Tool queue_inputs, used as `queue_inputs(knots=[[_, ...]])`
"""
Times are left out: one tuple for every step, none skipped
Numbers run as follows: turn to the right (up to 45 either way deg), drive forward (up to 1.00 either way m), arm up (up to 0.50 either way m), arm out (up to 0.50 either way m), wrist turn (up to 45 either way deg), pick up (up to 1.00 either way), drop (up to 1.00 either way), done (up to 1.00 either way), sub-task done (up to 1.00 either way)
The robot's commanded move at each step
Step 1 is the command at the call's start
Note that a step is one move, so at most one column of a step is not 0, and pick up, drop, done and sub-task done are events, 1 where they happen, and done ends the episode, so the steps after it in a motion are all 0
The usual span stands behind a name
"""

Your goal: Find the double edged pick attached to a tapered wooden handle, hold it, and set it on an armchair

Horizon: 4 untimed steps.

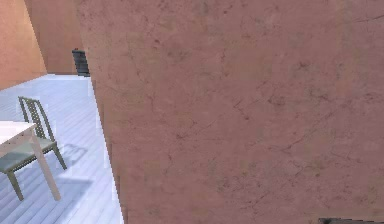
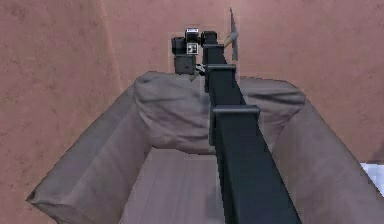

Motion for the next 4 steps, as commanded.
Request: queue_inputs(knots=[[0.0,0.00,-0.50,0.00,0.0,0.00,0.00,0.00,0.00],[0.0,0.00,0.00,0.00,0.0,0.00,1.00,0.00,0.00],[0.0,0.00,0.00,-0.10,0.0,0.00,0.00,0.00,0.00],[0.0,0.00,0.00,0.00,0.0,0.00,0.00,1.00,0.00]])
